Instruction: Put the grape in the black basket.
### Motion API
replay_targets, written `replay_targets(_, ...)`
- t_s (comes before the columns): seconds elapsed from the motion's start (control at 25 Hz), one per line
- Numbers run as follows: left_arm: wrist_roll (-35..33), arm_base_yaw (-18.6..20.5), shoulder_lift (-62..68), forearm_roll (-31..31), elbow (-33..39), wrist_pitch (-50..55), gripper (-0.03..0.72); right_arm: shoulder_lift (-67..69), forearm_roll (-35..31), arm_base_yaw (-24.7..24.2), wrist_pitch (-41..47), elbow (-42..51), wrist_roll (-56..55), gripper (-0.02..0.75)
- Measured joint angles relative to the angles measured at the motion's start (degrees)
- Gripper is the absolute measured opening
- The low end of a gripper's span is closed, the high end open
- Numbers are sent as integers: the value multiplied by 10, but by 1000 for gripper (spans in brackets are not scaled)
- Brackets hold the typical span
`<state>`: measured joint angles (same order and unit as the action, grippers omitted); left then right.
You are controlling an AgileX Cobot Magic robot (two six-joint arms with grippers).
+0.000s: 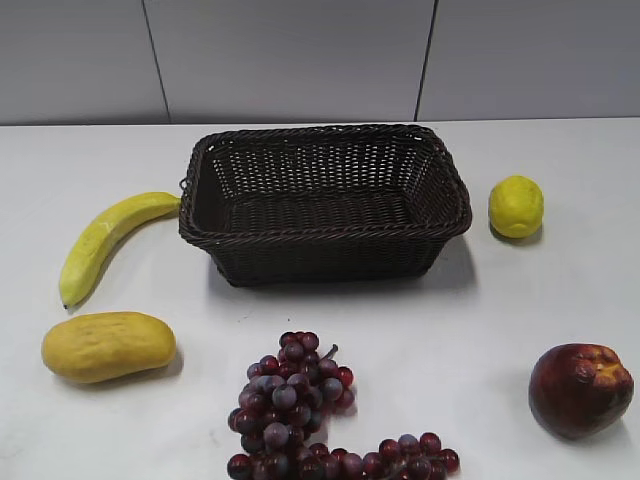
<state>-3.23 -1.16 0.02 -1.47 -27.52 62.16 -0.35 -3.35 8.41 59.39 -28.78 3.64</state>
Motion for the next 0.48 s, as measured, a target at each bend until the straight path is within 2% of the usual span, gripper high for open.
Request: replay_targets(0.48,-13,0,0,0,0,-1,589,0,0,0,0,0,0,499)
